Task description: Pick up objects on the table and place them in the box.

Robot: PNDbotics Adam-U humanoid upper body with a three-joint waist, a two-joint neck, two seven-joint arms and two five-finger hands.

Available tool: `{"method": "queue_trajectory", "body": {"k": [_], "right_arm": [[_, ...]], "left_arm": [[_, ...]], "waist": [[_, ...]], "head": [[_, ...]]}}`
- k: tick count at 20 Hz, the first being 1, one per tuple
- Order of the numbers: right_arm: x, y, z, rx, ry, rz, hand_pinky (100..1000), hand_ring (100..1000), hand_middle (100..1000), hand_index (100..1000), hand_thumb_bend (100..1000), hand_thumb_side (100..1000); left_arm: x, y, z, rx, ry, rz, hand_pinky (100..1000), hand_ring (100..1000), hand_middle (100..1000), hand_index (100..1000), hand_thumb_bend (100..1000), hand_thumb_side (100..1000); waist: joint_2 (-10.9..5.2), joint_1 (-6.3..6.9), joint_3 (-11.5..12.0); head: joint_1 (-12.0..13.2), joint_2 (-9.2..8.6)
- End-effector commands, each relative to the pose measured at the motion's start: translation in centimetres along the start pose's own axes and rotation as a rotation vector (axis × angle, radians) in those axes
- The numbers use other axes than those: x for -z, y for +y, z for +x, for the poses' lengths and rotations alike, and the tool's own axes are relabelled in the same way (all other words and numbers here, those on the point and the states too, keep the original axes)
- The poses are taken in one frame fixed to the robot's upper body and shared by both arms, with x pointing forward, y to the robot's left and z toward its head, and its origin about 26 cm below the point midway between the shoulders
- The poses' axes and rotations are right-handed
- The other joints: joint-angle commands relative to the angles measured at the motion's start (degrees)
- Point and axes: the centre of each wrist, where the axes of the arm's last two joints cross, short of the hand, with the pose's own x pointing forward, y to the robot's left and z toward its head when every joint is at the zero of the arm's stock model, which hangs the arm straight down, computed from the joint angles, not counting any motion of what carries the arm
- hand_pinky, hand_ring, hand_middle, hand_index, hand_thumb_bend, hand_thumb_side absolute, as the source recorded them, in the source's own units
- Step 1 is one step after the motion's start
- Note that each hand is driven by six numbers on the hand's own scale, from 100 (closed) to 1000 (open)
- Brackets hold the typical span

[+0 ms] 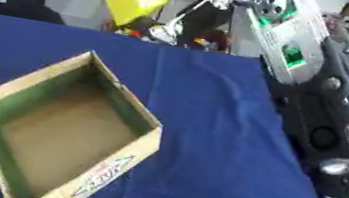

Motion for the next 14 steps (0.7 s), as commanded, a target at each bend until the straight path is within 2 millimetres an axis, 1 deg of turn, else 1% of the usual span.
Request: {"method": "queue_trajectory", "body": {"k": [1, 4, 11, 14], "right_arm": [[0.7, -0.7, 1.5, -0.007, -0.065, 0.0, 760, 753, 100, 541, 150, 211], [1.4, 0.1, 1.8, 0.018, -0.084, 0.032, 766, 755, 100, 531, 160, 202], [3.0, 2.3, 1.8, 0.069, -0.094, 0.106, 778, 758, 100, 528, 172, 182], [3.8, 3.4, 1.8, 0.072, -0.096, 0.143, 777, 758, 100, 528, 161, 182]], "left_arm": [[0.8, 0.6, 0.6, 0.016, -0.016, -0.027, 738, 677, 845, 955, 100, 1000], [0.8, 0.5, 0.6, 0.014, -0.015, -0.026, 738, 677, 845, 955, 100, 1000], [0.8, 0.4, 0.5, 0.01, -0.012, -0.027, 739, 675, 845, 955, 100, 1000], [0.9, 0.3, 0.5, 0.008, -0.012, -0.029, 739, 675, 845, 955, 100, 1000]], "waist": [[-2.23, -0.9, 0.3], [-2.19, -0.95, 0.7], [-1.82, -1.03, 1.2], [-1.64, -1.12, 1.5]], "head": [[0.1, 0.35], [-0.2, 0.31], [-0.7, 0.32], [-0.9, 0.29]]}}
